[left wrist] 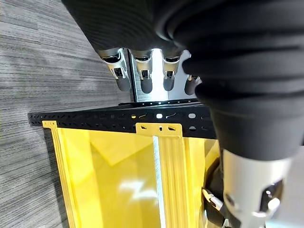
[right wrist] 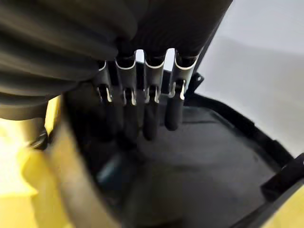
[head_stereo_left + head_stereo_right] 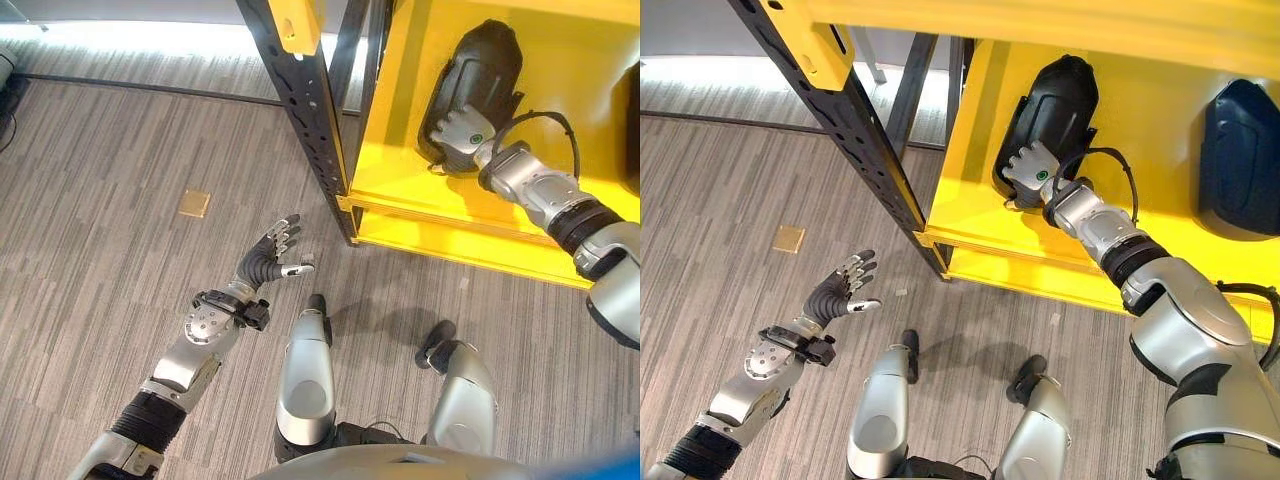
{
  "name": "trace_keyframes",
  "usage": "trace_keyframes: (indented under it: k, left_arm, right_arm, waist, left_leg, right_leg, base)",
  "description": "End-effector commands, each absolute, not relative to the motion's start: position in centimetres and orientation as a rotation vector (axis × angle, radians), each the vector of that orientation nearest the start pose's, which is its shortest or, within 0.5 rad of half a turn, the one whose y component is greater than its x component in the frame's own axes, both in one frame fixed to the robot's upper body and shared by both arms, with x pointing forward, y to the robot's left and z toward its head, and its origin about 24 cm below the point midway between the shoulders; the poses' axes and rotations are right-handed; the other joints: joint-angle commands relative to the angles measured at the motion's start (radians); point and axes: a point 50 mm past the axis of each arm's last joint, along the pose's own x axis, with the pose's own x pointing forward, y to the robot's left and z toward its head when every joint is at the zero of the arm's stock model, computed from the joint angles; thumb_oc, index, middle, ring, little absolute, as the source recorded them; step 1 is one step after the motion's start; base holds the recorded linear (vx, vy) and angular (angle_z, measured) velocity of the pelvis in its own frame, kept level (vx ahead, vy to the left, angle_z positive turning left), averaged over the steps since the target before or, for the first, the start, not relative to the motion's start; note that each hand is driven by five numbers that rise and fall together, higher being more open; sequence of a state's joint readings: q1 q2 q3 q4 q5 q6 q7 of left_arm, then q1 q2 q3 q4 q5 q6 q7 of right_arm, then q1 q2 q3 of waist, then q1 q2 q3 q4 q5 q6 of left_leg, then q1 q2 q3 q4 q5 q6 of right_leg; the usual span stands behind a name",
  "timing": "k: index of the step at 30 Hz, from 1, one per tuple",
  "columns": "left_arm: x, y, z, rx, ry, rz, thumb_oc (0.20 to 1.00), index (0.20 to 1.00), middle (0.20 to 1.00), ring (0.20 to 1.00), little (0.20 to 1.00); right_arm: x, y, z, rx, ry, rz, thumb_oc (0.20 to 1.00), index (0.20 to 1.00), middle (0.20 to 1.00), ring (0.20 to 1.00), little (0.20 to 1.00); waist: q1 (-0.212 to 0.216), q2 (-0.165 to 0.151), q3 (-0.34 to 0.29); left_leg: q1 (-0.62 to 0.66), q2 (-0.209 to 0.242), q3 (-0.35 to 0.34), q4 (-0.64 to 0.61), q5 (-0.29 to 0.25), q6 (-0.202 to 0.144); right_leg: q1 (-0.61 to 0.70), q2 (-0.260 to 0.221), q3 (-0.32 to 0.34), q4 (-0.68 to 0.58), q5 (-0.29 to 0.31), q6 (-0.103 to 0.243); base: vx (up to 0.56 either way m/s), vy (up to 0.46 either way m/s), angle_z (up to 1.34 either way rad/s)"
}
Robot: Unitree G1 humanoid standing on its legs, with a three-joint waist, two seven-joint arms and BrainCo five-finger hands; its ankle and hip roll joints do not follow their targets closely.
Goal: Move parts from the plastic box to the shelf.
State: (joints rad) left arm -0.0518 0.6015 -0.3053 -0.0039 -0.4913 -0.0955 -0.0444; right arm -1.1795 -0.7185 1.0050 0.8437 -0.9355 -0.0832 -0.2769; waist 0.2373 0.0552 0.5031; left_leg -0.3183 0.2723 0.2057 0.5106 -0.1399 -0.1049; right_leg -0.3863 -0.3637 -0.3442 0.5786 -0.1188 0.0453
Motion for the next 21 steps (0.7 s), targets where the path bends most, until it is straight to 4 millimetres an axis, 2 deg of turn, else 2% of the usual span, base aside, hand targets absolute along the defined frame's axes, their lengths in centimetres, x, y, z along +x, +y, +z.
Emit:
trace_keyframes:
  k: [1,12,21]
  left_arm:
    - [25.3,18.6,7.3,0.089,-0.06,-0.363,1.0,1.0,1.0,1.0,1.0]
    - [25.0,19.1,7.0,0.095,-0.053,-0.362,1.0,1.0,1.0,1.0,1.0]
    - [24.9,19.2,6.9,0.09,-0.053,-0.36,1.0,1.0,1.0,1.0,1.0]
  right_arm:
    - [40.7,-18.5,21.3,-2.338,-0.501,0.098,1.0,1.0,1.0,1.0,1.0]
    - [40.4,-18.9,20.3,-2.406,-0.43,0.224,1.0,1.0,1.0,1.0,1.0]
    - [40.3,-19.2,19.1,-2.373,-0.381,0.271,1.0,1.0,1.0,1.0,1.0]
  waist:
    - [0.019,-0.006,0.013]
    - [0.019,-0.013,0.01]
    - [0.015,-0.016,0.006]
  left_leg:
    - [0.02,0.047,0.026,-0.048,0.014,0.001]
    - [0.027,0.052,0.028,-0.056,0.02,-0.002]
    - [0.029,0.055,0.03,-0.062,0.023,-0.003]
  right_leg:
    - [0.032,-0.109,-0.009,0.089,-0.065,0.127]
    - [0.036,-0.106,-0.007,0.088,-0.066,0.127]
    - [0.036,-0.104,-0.002,0.08,-0.063,0.129]
  base:
    - [0.03,-0.014,0.0]
    - [0.0,0.0,0.0]
    - [0.0,0.0,0.0]
